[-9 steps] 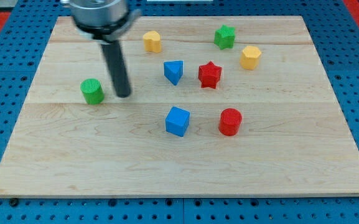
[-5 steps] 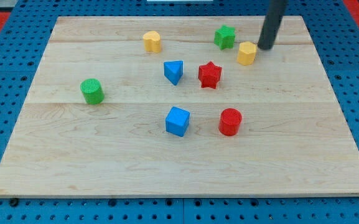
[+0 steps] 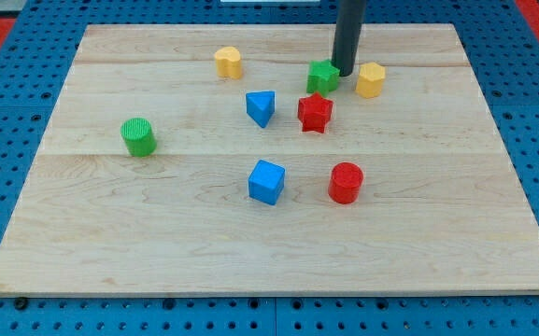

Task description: Move green star closer to the blue cube

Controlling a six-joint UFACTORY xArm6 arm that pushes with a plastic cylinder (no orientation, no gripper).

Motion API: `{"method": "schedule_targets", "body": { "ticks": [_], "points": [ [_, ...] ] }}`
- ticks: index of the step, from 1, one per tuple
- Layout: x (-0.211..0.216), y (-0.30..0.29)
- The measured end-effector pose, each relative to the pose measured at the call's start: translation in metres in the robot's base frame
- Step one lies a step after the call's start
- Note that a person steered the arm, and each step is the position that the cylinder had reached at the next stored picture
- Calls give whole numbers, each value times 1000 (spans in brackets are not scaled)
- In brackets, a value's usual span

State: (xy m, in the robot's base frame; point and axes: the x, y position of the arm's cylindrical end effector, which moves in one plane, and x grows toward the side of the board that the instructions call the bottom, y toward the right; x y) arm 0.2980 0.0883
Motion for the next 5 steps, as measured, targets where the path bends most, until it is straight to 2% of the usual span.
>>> {"method": "schedule_targets", "body": {
  "ticks": [1, 5],
  "points": [
    [0, -49],
    [100, -176]
  ]
}}
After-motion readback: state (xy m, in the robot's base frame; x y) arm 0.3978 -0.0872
